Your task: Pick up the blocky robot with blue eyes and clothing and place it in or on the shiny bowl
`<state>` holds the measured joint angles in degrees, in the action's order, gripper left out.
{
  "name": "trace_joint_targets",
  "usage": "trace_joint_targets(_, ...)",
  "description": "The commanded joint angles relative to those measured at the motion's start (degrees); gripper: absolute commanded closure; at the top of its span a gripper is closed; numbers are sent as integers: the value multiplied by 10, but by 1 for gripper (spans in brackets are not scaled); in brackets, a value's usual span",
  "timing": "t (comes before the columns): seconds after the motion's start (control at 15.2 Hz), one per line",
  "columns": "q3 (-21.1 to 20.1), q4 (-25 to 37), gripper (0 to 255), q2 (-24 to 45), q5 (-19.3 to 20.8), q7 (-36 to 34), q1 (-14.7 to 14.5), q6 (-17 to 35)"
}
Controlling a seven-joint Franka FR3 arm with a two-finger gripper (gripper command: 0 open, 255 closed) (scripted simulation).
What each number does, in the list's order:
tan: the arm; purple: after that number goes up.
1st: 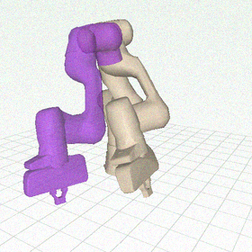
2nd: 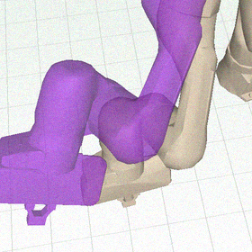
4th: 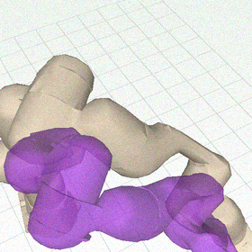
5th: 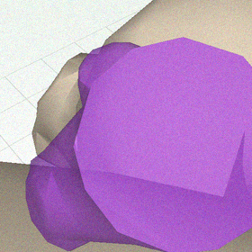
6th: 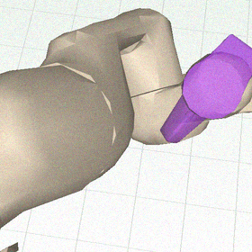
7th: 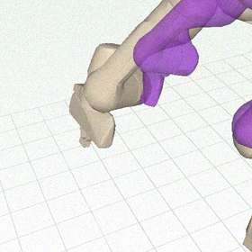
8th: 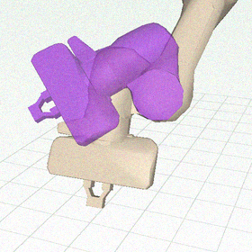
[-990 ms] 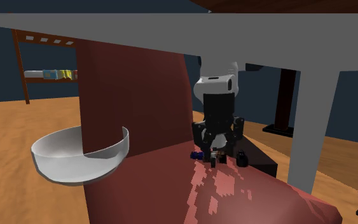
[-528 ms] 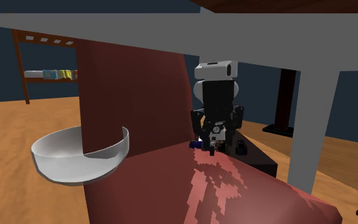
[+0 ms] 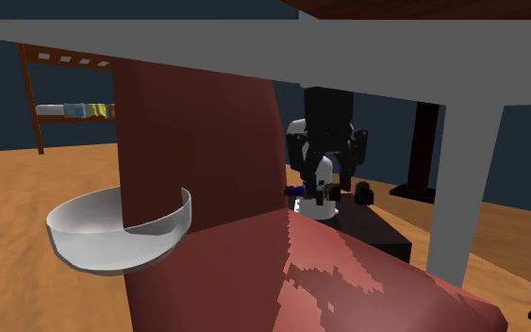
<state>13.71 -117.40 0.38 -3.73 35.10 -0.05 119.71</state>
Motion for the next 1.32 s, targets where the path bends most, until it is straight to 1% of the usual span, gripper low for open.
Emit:
trace_joint_targets(0.0,0,9,255,-6,2,-2,0,-15)
trace_joint_targets(0.86,-1,87,255,-26,10,-11,-1,-112)
trace_joint_targets(0.92,-1,88,255,-27,10,-11,-1,-113)
trace_joint_targets(1.25,34,147,255,19,-5,60,33,-132)
